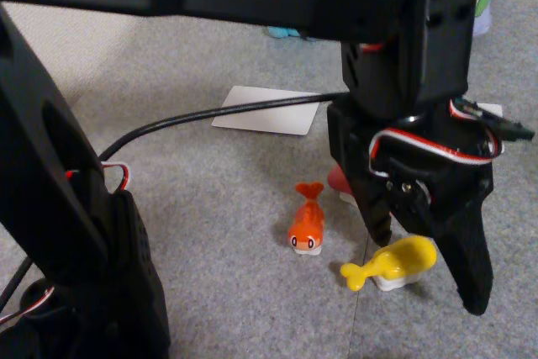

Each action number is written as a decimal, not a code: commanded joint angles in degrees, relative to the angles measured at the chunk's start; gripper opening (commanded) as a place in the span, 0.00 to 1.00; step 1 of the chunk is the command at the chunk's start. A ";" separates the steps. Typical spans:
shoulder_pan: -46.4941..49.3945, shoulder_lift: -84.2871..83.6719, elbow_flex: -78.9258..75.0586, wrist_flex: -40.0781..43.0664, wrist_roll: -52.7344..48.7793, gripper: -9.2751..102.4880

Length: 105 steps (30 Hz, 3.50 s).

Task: Wooper wants to eat egg sudhi, and Goomy wants to eat shrimp sushi

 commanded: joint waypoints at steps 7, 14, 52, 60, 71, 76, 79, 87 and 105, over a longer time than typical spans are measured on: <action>-6.77 -1.14 -2.02 -1.49 5.19 0.40; -6.59 -2.11 -2.02 -1.76 6.59 0.34; -5.63 -3.60 7.82 -12.04 6.68 0.10; -8.17 9.14 7.56 -4.04 6.68 0.10; -35.07 41.04 -0.44 13.97 18.90 0.10; -48.34 39.38 -9.23 17.31 21.97 0.10; -52.29 36.47 -13.27 16.70 21.97 0.10; -58.18 24.96 -18.37 11.78 20.30 0.10; -59.33 -3.78 -18.37 -2.99 13.10 0.10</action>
